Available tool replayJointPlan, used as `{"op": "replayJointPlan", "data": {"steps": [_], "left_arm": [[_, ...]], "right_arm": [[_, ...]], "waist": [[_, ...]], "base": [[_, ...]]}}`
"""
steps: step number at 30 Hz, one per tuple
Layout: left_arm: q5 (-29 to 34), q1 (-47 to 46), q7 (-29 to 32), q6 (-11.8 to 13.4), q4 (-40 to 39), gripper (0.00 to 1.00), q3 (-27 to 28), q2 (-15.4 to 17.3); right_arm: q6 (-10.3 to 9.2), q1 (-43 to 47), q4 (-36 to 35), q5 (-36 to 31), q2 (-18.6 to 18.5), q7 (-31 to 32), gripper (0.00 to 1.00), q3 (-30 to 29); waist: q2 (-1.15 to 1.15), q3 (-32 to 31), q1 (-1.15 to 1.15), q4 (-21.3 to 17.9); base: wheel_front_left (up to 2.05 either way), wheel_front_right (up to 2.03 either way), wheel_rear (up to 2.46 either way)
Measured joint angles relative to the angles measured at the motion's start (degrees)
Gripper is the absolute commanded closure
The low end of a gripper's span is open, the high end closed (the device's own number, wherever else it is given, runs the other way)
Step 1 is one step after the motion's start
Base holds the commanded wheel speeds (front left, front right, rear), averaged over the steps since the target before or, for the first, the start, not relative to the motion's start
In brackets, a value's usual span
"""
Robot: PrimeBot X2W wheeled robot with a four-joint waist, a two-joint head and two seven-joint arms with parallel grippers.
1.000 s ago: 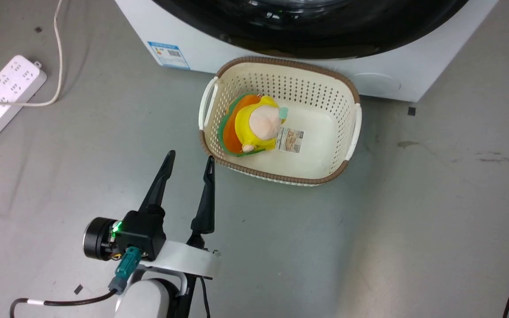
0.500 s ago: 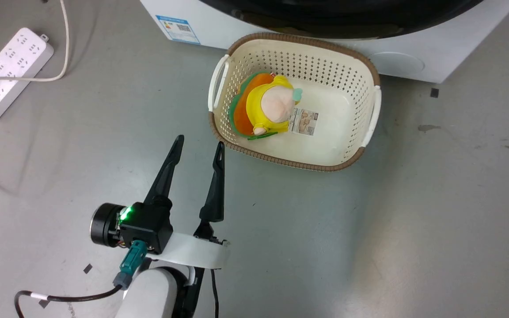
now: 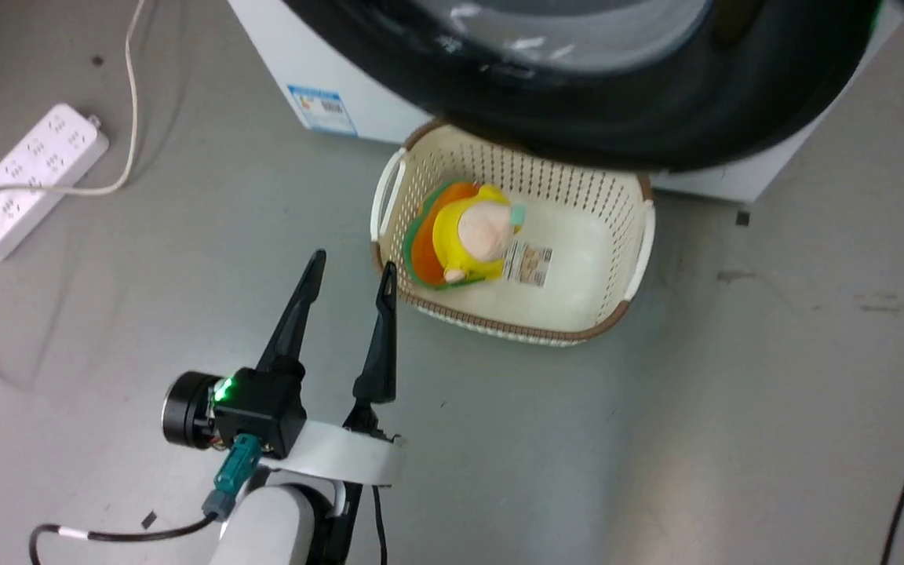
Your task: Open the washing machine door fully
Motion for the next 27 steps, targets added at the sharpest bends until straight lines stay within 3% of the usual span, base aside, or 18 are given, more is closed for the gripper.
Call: {"op": "replayJointPlan", "data": {"steps": [7, 15, 20, 23, 24, 27], "left_arm": [[0.7, 3.9, 0.0, -0.6, 1.8, 0.0, 0.1, 0.0], [1.1, 8.6, 0.0, -1.5, 3.4, 0.0, 0.4, 0.0], [1.1, 10.3, 0.0, -1.9, 3.7, 0.0, 0.4, 0.0], [1.1, 11.2, 0.0, -2.1, 4.1, 0.0, 0.3, 0.0], [1.1, 11.7, 0.0, -2.4, 4.4, 0.0, 0.3, 0.0], [1.1, 12.2, 0.0, -2.5, 4.6, 0.0, 0.2, 0.0]], "right_arm": [[-0.01, 10.6, -2.5, 2.2, 3.5, 4.0, 1.0, 0.2], [-0.02, 23.1, -9.9, 5.9, 9.3, 11.1, 1.0, 1.8], [-0.01, 27.9, -13.5, 8.4, 11.0, 15.2, 1.0, 4.1], [-0.02, 30.4, -14.0, 13.7, 10.9, 18.0, 1.0, 8.0], [-0.01, 31.9, -14.1, 18.2, 10.7, 18.9, 1.0, 12.4], [-0.01, 33.5, -14.6, 23.4, 10.7, 19.3, 1.0, 17.5]], "waist": [[0.0, -6.0, 0.0, -1.1], [0.0, -13.8, -0.01, -1.7], [0.0, -16.6, -0.02, -1.5], [0.0, -18.1, -0.01, -0.9], [0.0, -18.9, -0.01, -0.4], [0.0, -19.5, -0.01, 0.2]], "base": [[0.0, 0.0, 0.0], [0.0, 0.0, 0.0], [0.0, 0.0, 0.0], [0.0, 0.0, 0.0], [0.0, 0.0, 0.0], [0.0, 0.0, 0.0]]}}
